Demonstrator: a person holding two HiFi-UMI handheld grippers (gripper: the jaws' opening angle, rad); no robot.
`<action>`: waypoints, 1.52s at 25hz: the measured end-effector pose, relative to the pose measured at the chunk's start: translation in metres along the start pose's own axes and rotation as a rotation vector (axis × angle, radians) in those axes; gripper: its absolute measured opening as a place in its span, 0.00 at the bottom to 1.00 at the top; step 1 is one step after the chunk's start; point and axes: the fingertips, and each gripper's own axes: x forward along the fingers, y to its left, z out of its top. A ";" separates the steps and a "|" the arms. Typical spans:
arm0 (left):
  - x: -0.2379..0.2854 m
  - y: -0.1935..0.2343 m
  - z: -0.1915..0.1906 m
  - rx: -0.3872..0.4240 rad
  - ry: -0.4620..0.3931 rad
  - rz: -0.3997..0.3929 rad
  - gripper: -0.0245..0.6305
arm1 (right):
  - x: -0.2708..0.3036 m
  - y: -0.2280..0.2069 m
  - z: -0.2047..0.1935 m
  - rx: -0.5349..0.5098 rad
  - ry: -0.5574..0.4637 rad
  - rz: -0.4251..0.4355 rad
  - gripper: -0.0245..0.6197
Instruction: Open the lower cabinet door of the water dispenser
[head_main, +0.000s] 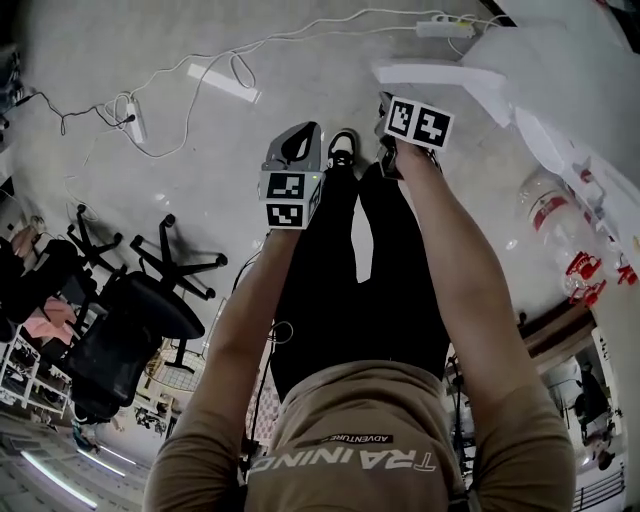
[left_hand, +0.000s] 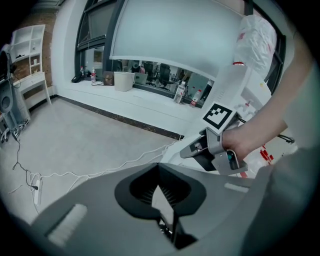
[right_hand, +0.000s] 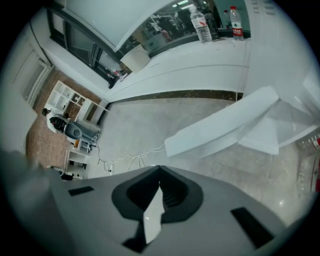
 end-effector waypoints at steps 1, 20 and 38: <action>-0.004 -0.004 0.001 0.011 0.001 -0.007 0.04 | -0.007 0.003 -0.005 -0.025 0.008 0.013 0.05; -0.113 -0.124 0.083 0.309 0.021 -0.227 0.04 | -0.250 0.015 -0.082 -0.478 0.075 -0.140 0.05; -0.296 -0.235 0.337 0.573 -0.518 -0.432 0.04 | -0.534 0.219 0.068 -0.831 -0.756 -0.241 0.05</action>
